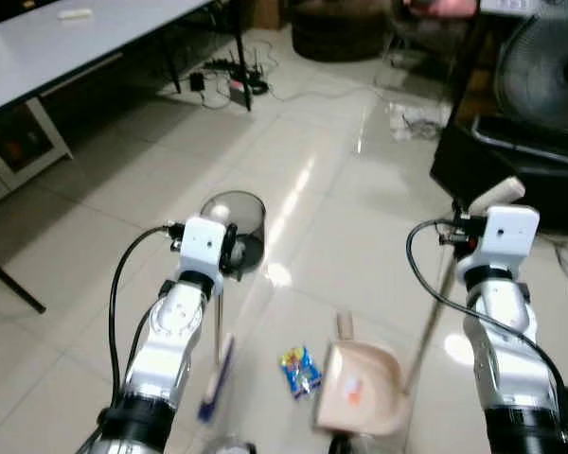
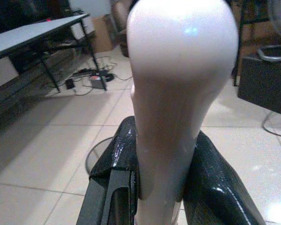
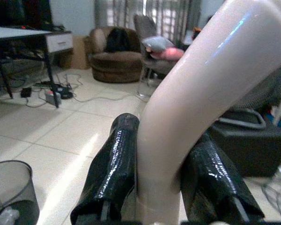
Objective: Sweep floor
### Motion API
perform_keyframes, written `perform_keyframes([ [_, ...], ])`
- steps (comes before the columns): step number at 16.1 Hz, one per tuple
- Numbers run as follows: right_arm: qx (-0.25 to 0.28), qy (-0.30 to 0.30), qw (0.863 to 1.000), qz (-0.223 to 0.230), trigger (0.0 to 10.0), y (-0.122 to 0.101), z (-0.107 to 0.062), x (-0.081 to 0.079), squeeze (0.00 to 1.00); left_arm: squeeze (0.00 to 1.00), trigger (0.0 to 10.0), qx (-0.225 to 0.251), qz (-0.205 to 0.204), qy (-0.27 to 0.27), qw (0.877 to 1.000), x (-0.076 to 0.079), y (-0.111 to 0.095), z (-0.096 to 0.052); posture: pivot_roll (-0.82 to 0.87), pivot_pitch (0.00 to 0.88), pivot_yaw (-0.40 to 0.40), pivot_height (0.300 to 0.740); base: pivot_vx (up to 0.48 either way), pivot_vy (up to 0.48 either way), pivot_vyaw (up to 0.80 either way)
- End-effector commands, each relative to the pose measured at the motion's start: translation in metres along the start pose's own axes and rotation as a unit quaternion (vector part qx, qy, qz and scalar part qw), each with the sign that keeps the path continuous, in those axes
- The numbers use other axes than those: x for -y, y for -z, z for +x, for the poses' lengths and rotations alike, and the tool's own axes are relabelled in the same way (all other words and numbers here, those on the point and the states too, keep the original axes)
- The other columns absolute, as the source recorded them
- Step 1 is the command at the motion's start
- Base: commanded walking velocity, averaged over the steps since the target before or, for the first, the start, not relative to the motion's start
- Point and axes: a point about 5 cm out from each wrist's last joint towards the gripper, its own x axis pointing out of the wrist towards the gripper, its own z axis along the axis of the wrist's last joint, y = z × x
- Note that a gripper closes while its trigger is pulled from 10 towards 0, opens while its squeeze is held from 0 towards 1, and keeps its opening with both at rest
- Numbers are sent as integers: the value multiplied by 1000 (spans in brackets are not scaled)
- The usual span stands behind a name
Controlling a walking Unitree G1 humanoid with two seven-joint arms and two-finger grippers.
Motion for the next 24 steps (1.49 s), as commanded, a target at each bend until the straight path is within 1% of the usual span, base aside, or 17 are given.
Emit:
perform_keyframes([
  [1,17,1,1000,-2,10000,-7,1,0,0,0,10000,17,8,3,1000,-2,-8,3,-18,70,44,740,0,0,0],
  [3,12,-3,1000,3,10000,-6,1,-2,0,0,10000,21,7,3,1000,-2,-9,4,-16,74,45,740,0,0,0],
  [4,9,0,1000,17,10000,-4,1,-3,0,0,10000,22,3,3,1000,-3,-10,5,-17,75,47,740,0,0,0],
  [5,9,0,1000,17,10000,-4,1,-3,0,0,10000,22,3,3,1000,-3,-10,5,-17,75,47,740,0,0,0],
  [6,8,0,1000,19,10000,-4,0,-2,0,0,10000,24,3,5,1000,-3,-10,6,-18,76,47,740,0,0,-800],
  [10,4,2,1000,26,10000,-2,-4,-3,0,0,10000,31,7,13,999,-3,-13,10,-22,77,53,740,0,306,-800],
  [16,6,1,999,32,10000,-3,-5,-5,0,0,10000,36,10,24,999,-1,-14,12,-22,80,55,740,0,310,-800],
  [18,6,1,999,33,10000,-3,-5,-5,0,0,10000,46,22,26,998,0,-16,12,-22,80,56,740,0,0,-800],
  [20,11,0,1000,29,10000,-4,-5,-6,0,0,10000,52,29,28,998,3,-18,12,-22,81,58,740,0,-364,0],
  [22,11,-1,1000,28,10000,-4,-5,-6,0,0,10000,53,26,27,998,4,-18,12,-22,81,56,740,0,-480,0],
  [23,10,-1,1000,28,10000,-4,-5,-6,0,0,10000,51,10,23,998,3,-17,12,-21,82,56,740,0,0,0],
  [24,10,-1,1000,27,10000,-4,-5,-6,0,0,10000,52,5,18,998,2,-18,12,-20,82,55,740,0,0,0],
])
